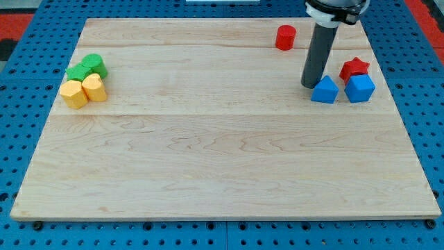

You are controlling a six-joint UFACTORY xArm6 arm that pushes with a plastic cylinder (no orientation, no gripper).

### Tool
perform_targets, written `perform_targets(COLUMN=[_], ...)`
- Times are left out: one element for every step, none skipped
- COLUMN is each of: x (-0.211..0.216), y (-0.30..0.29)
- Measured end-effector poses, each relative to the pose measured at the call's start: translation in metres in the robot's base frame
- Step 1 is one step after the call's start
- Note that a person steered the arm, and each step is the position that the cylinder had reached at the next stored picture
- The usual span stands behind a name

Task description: Place the red circle to the left of the red star

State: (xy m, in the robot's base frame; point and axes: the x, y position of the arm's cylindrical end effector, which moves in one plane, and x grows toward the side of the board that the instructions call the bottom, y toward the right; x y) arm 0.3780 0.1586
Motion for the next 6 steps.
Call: perform_targets(x=[0.001, -0.004, -0.026, -0.046, -0.080, -0.120], y=[0.022, 0.025, -0.013, -0.043, -0.057, -0.063])
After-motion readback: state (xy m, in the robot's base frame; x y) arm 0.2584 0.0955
